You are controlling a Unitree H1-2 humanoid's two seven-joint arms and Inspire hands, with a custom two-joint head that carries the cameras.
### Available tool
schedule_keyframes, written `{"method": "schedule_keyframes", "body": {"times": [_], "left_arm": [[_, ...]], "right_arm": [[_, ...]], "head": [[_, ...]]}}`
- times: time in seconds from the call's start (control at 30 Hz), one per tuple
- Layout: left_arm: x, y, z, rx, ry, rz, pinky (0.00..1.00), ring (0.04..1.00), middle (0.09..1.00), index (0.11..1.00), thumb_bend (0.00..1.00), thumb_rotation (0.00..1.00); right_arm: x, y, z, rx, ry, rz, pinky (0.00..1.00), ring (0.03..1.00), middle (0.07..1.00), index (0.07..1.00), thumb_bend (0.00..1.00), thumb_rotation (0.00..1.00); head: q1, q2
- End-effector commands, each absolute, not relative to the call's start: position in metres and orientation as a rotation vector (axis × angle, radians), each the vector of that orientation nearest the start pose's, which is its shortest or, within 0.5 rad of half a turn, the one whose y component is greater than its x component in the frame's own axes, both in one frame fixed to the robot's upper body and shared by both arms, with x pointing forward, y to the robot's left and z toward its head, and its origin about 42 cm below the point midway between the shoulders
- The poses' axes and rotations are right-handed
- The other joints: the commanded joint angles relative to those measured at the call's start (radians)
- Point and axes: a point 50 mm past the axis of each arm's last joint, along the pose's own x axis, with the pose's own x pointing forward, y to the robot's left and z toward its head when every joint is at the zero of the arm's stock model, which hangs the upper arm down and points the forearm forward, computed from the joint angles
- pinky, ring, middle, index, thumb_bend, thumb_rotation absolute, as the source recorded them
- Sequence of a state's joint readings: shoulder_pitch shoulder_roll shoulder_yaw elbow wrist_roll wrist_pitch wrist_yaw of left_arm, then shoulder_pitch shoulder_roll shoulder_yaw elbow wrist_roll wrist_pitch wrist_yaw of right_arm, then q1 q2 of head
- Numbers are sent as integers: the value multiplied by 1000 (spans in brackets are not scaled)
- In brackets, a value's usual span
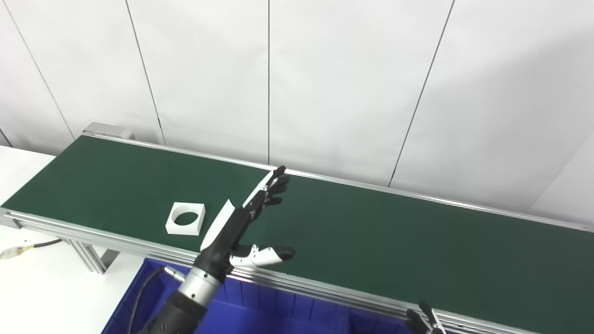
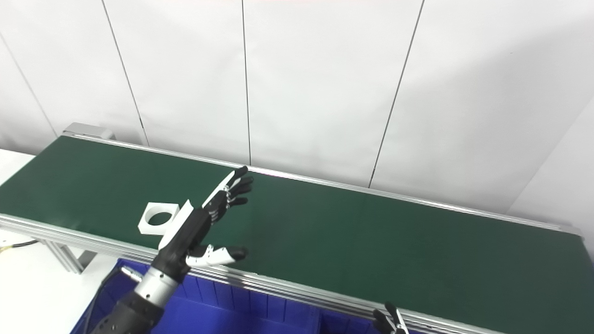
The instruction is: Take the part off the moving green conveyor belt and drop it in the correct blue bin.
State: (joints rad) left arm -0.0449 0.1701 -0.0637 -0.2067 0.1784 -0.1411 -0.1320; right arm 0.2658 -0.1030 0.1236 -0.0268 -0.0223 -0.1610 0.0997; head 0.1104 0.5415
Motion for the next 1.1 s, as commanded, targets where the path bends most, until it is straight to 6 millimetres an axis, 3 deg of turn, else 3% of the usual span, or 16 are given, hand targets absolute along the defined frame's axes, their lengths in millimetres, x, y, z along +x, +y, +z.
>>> {"method": "schedule_keyframes", "body": {"times": [0.0,0.23,0.53,0.8,1.07], "left_arm": [[310,235,183,409,-380,-201,925,957,966,979,805,646],[348,257,183,551,-349,-186,944,978,985,977,805,597],[387,280,189,625,-221,-193,952,995,1000,982,893,479],[411,300,190,776,-144,-217,936,997,1000,985,924,398],[425,318,178,920,-72,-239,926,1000,1000,988,972,365]], "right_arm": [[193,-216,65,-82,-15,187,940,900,903,973,589,939],[194,-213,67,-72,-24,186,949,901,901,966,584,925],[196,-208,70,-35,-77,196,906,903,898,974,560,887],[196,-208,66,-32,-104,192,892,895,891,964,637,890],[197,-211,62,-24,-125,172,864,882,881,961,672,873]], "head": [[-3,9],[-24,39],[-36,69],[-31,79],[-15,78]]}}
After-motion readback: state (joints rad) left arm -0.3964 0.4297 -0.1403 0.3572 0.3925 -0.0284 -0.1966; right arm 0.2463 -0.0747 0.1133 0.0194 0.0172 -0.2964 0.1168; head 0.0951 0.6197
